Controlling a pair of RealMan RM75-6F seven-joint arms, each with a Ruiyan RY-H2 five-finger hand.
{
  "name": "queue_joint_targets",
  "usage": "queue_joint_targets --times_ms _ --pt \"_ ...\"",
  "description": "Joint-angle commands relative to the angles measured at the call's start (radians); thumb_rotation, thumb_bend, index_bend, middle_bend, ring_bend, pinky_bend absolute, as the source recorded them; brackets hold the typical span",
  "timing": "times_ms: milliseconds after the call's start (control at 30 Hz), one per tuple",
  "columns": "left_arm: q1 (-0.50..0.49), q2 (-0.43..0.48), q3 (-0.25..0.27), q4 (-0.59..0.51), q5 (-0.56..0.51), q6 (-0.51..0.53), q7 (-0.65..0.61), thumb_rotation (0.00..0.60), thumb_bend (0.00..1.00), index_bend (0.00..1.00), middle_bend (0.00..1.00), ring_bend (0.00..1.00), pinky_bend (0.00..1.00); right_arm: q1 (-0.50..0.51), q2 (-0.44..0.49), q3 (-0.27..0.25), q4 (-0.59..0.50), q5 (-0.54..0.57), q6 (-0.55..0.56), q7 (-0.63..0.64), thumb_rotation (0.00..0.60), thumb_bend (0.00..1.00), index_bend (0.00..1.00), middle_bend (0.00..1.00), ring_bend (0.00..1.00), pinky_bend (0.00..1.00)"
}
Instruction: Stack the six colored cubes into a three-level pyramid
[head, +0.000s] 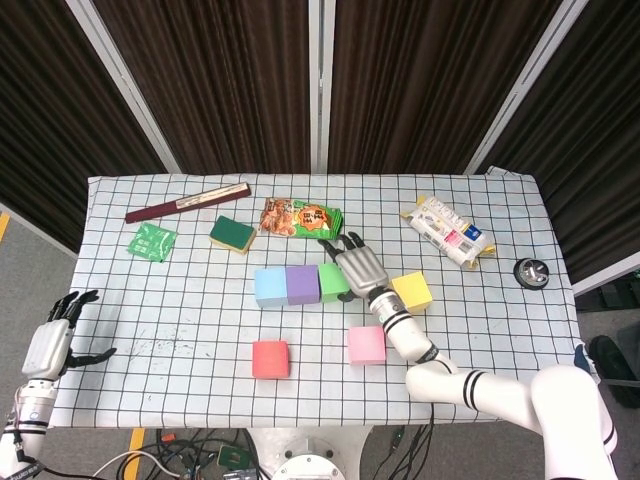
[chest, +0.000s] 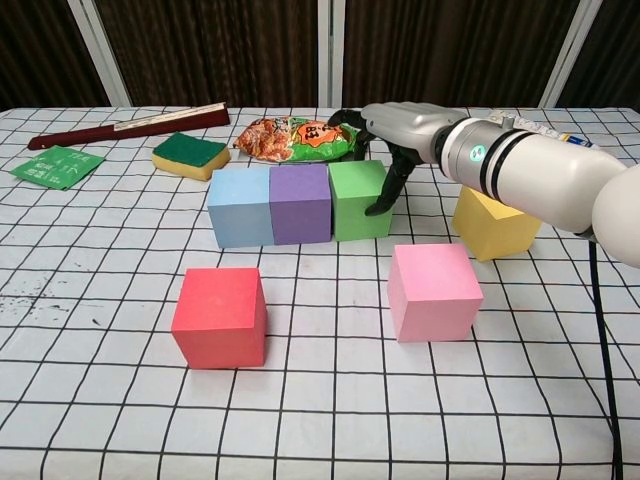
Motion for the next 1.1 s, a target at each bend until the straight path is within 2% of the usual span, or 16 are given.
queue_joint_targets --times_ms 33,433,1100 --pt "-0.001 0.000 0.001 0.001 0.001 -0.001 -0.002 0.600 0.00 0.13 0.16 0.04 0.06 0.004 0.004 0.003 -0.008 0.010 0.003 -0.015 0.600 0.12 0.00 0.47 0.07 0.00" --pt "-0.002 -0.003 0.003 0.013 0.003 -0.006 -0.022 0.600 0.00 0.13 0.16 0.04 0.06 0.029 0.004 0.012 -0.039 0.119 0.007 -0.102 0.600 0.12 0.00 0.47 0.07 0.00" --pt "-0.006 -0.003 0.005 0.018 0.004 -0.013 -0.035 0.600 0.00 0.13 0.16 0.04 0.06 0.050 -0.003 0.008 -0.040 0.164 0.016 -0.128 0.600 0.12 0.00 0.47 0.07 0.00"
